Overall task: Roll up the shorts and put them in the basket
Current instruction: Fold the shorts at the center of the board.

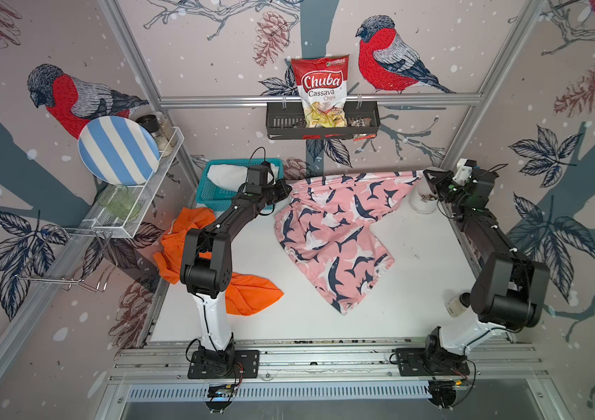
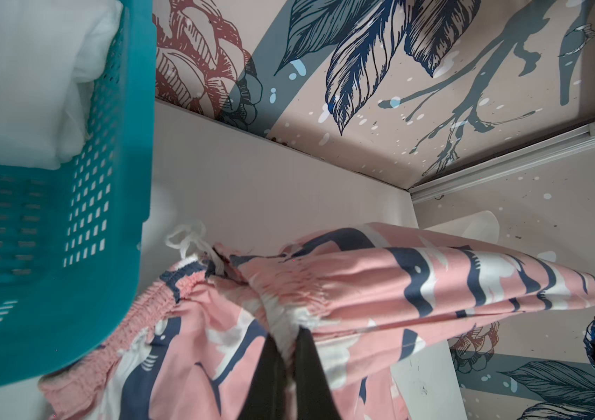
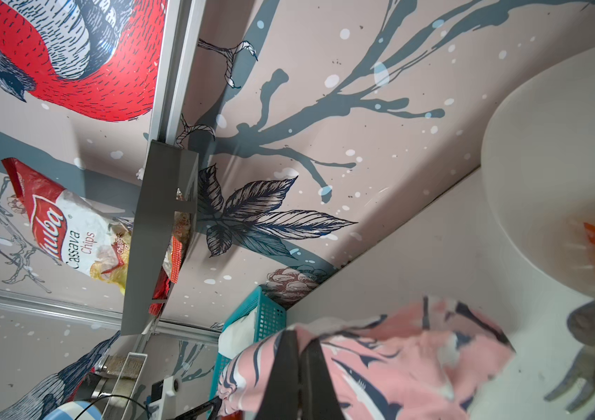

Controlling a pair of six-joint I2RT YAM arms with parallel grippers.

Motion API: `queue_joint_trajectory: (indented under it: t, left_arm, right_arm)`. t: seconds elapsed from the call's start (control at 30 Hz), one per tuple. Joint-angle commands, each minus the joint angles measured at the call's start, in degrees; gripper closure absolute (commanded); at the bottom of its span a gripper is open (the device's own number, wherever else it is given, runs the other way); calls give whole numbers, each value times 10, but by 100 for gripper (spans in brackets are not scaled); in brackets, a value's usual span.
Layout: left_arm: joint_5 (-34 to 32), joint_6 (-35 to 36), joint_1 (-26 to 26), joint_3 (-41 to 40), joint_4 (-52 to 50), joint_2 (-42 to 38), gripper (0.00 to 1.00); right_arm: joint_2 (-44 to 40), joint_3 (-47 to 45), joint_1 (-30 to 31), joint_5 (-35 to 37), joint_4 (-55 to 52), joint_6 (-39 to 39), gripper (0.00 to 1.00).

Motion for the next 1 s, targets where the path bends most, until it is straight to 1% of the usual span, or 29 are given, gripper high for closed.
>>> queue_joint_trajectory:
  t: [0.0,0.13,0.3,0.37,0.47,0.53,0.67,0.83,0.97]
  left_arm:
    - [-62,-1,28,0,-29,5,100]
    - [-52,18,47,-17,-57,-9,100]
    - [-51,46,73,-67,-85,-42,100]
    - [-56,52,81,-86,-96,-49,100]
    - [-73,69,87,-101,-116,-44,100]
    - [-71,79,89,-105,-132,-34,100]
    - [-74,93,90,-108,-150,-17,100]
    - [-106,100,90,-103,-176,-4,100]
    - [-129,106,91,-93,-196,11,100]
  right_arm:
    - [-32,-34,1,28,59,16,100]
    - [-117,-122,27,-9,33,15,100]
    - [-287,-251,76,-8,-53,-6,100]
    - [-351,-293,99,6,-96,-8,100]
    - [-442,-337,147,47,-176,-13,100]
    - [-491,-367,190,79,-213,-8,100]
    - [-537,-428,276,123,-243,16,100]
    - [-554,-492,375,169,-233,54,100]
    - [-552,-539,432,182,-212,81,100]
